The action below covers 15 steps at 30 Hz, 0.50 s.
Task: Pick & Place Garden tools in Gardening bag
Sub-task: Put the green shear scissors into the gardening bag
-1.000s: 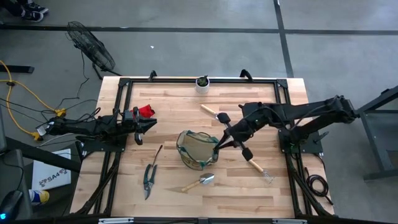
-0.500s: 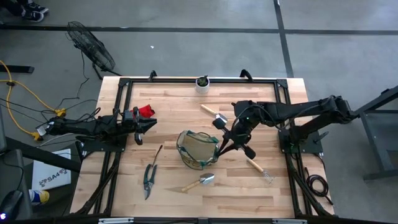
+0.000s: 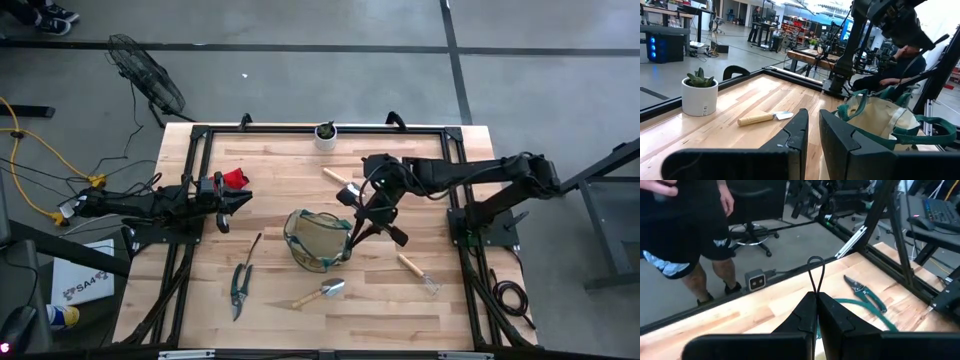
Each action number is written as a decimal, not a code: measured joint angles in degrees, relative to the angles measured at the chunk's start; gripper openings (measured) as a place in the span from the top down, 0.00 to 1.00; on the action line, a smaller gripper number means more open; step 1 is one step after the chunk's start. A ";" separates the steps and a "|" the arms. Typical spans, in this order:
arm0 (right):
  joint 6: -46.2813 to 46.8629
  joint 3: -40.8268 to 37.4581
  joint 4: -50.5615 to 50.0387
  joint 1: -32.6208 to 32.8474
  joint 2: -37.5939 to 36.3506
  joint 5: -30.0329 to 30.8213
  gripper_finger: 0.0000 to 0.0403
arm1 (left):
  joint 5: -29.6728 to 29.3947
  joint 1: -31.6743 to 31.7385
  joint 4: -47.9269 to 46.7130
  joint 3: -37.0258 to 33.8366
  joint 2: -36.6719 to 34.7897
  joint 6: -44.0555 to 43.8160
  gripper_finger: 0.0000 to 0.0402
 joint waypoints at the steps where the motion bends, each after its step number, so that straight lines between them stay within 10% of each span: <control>1: -0.10 0.02 -0.40 0.00 0.10 0.11 0.99 | 0.00 0.01 -0.01 0.00 0.00 -0.02 0.89; 15: -0.38 0.04 -5.96 0.02 2.26 5.01 0.99 | 0.21 0.00 0.00 0.00 0.02 0.00 0.89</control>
